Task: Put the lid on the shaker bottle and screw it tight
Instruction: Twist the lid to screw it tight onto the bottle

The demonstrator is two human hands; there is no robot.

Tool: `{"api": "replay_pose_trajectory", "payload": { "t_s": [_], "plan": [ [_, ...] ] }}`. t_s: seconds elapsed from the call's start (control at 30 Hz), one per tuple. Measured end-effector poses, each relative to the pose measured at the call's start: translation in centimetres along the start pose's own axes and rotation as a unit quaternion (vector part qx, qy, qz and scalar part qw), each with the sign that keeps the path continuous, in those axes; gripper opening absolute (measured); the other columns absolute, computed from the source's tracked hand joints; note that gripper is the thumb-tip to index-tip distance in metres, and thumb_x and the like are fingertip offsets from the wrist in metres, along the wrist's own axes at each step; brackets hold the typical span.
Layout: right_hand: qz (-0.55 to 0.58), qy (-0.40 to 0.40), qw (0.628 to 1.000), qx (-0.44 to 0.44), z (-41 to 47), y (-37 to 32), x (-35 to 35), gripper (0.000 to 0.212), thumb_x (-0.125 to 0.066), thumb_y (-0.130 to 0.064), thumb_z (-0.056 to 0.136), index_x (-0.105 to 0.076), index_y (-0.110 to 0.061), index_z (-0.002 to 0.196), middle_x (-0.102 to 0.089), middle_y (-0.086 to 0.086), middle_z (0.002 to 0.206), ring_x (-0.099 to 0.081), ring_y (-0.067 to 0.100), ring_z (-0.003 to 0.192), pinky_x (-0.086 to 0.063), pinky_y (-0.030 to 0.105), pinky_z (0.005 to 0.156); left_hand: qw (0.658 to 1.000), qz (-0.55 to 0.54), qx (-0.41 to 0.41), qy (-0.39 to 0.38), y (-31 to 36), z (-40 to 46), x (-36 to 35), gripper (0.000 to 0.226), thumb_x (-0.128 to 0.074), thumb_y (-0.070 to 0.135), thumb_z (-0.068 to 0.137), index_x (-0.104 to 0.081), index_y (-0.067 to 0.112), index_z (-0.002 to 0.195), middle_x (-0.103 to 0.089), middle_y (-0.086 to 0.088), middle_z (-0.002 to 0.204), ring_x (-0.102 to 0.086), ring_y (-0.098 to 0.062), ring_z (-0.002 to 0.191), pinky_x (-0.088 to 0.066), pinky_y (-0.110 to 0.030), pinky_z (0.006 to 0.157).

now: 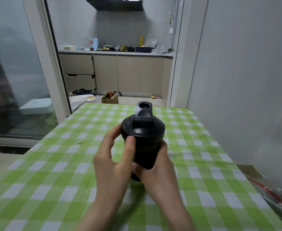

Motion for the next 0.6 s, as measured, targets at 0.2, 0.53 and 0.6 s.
{"api": "replay_pose_trajectory", "payload": {
  "t_s": [0.2, 0.53, 0.6],
  "plan": [
    [-0.018, -0.002, 1.000, 0.001, 0.2, -0.2, 0.0, 0.078, -0.077, -0.038, 0.064, -0.032, -0.030, 0.127, -0.067, -0.003, 0.109, -0.066, 0.022, 0.093, -0.056, 0.041, 0.076, 0.994, 0.044, 0.081, -0.066, -0.1, 1.4, -2.3, 0.081, -0.072, 0.053, 0.056, -0.048, 0.024, 0.129, -0.060, 0.021, 0.115, -0.051, 0.018, 0.102, -0.037, 0.004, 0.074],
    [-0.009, 0.000, 1.000, 0.024, 0.0, -0.2, 0.1, 0.091, -0.080, -0.034, 0.065, -0.028, -0.028, 0.139, -0.058, -0.007, 0.128, -0.056, 0.016, 0.115, -0.050, 0.040, 0.094, 0.955, -0.121, 0.129, -0.237, -2.0, 4.7, -3.0, 0.030, -0.059, 0.041, 0.080, -0.070, 0.026, 0.104, -0.075, 0.004, 0.100, -0.067, -0.011, 0.098, -0.050, -0.017, 0.076],
    [-0.009, 0.001, 1.000, 0.027, 0.0, -0.2, 0.1, 0.092, -0.080, -0.034, 0.065, -0.027, -0.029, 0.140, -0.056, -0.008, 0.130, -0.054, 0.015, 0.117, -0.049, 0.038, 0.096, 0.936, -0.148, 0.164, -0.276, -2.2, 4.8, -3.1, 0.043, -0.058, 0.049, 0.078, -0.068, 0.021, 0.109, -0.074, -0.001, 0.106, -0.065, -0.017, 0.104, -0.050, -0.024, 0.082]
  ]
}}
Point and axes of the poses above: each hand's wrist, its own z-axis towards the middle knuckle, its own x-axis out of the back of the hand, y = z × x, the point moved 6 cm from there along z, towards the middle knuckle
